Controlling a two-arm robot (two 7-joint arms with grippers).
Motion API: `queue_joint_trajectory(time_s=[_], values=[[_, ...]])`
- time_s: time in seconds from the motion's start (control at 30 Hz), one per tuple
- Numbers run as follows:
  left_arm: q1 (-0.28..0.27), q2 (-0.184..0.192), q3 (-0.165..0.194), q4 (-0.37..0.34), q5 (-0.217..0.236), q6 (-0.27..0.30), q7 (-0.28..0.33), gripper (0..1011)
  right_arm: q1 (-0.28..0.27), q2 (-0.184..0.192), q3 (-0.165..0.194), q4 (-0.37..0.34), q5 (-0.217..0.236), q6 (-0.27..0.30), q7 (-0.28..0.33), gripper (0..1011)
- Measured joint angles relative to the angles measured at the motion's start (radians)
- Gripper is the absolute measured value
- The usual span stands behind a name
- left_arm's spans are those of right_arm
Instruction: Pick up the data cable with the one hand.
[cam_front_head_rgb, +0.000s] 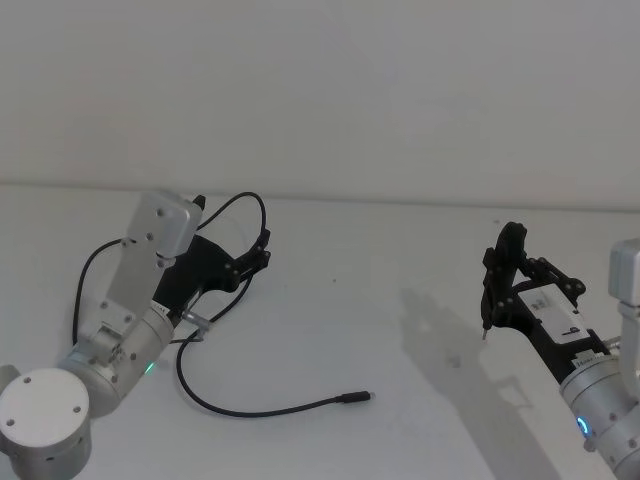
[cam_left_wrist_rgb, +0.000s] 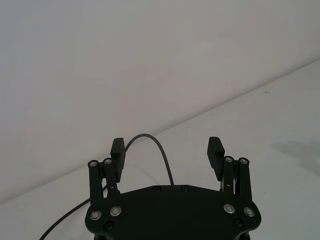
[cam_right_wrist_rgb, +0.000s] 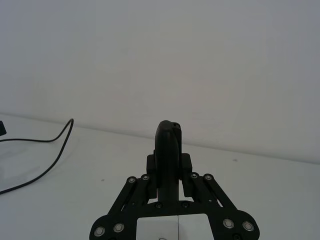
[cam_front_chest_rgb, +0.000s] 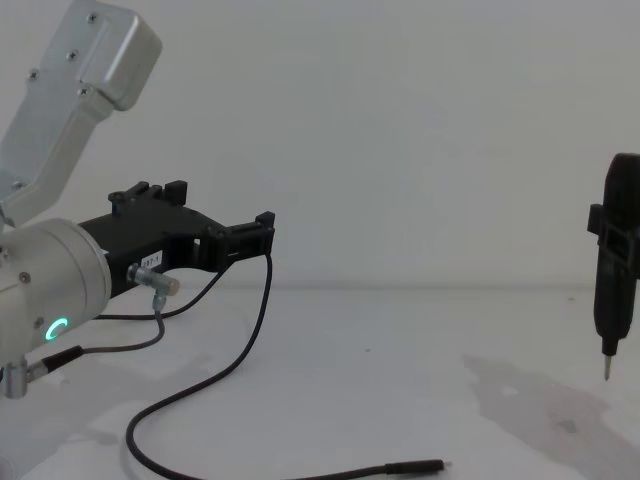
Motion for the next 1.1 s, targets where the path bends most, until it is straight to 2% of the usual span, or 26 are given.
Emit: queue_joint_trajectory(time_s=[1.1], values=[[0.000,0.000,0.000,-0.001,0.000,0.001,0.000,1001,0.000,0.000,0.000,0.000,0.000,0.000,0.000,268]])
